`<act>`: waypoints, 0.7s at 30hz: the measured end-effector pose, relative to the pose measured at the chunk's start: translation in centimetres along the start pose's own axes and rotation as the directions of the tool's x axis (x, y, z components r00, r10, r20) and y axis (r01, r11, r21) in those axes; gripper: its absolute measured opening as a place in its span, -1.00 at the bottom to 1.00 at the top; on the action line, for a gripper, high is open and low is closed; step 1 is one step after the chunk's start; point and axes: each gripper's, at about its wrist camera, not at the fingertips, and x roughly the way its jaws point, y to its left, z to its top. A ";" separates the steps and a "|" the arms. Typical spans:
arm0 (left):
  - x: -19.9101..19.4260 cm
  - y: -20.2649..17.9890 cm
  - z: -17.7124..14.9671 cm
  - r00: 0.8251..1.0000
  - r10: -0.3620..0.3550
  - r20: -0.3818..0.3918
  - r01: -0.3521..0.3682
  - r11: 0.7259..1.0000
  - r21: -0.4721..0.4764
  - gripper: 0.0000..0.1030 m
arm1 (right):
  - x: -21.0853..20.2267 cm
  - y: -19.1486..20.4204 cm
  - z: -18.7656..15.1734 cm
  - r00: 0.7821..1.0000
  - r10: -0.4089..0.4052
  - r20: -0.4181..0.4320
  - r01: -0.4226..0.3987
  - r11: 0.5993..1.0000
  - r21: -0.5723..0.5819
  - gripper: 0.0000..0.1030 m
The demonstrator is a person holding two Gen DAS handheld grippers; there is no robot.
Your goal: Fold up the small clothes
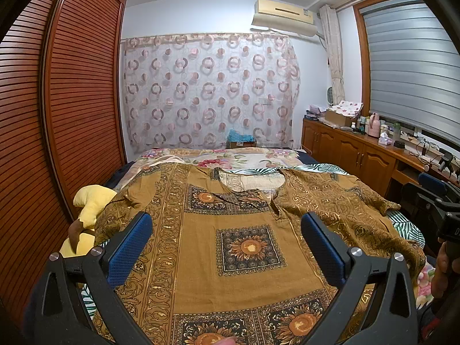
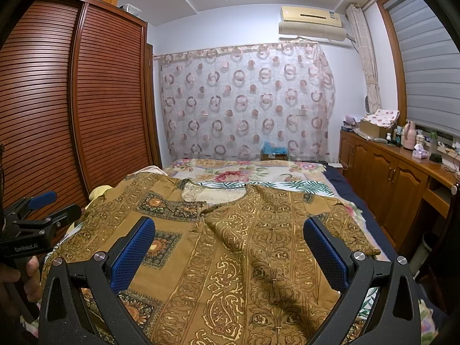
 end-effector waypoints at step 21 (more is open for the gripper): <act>2.1 3.1 -0.1 0.995 -0.006 -0.102 0.005 1.000 -0.009 1.00 | 3.1 0.6 -0.7 0.996 0.057 -0.069 -0.059 0.998 -0.026 1.00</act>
